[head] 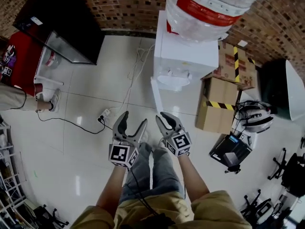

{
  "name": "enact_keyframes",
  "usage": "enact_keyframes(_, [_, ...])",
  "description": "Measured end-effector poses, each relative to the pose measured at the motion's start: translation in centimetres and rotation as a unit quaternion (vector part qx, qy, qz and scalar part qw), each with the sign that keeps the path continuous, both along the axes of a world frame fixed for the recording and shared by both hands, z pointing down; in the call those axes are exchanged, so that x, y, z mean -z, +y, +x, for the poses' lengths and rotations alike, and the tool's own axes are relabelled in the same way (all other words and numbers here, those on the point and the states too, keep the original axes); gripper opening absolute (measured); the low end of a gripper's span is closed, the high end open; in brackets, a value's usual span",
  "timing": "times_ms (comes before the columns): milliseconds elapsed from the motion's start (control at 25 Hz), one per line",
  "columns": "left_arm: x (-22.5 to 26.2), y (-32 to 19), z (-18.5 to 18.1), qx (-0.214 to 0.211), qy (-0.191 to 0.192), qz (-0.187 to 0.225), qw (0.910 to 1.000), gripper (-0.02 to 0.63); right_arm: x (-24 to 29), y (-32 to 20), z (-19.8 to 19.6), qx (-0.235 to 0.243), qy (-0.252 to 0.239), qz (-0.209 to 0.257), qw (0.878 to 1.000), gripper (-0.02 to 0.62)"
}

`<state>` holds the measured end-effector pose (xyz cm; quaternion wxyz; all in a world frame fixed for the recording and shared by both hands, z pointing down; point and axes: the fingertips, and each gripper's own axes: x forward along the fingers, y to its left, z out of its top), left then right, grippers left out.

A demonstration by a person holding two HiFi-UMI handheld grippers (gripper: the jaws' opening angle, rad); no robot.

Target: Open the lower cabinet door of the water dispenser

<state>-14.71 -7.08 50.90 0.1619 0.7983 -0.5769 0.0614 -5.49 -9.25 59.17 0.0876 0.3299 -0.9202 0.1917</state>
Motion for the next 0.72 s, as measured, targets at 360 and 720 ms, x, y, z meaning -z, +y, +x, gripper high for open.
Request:
enact_keyframes(360, [15.0, 0.5, 1.6, -0.022, -0.024, 0.076, 0.9966, 0.316, 19.9, 0.4, 8.9, -0.116, -0.009, 0.120, 0.986, 0.156])
enact_keyframes(720, [23.1, 3.2, 3.6, -0.038, -0.032, 0.131, 0.9901, 0.316, 31.1, 3.3, 15.4, -0.190, -0.025, 0.187, 0.964, 0.220])
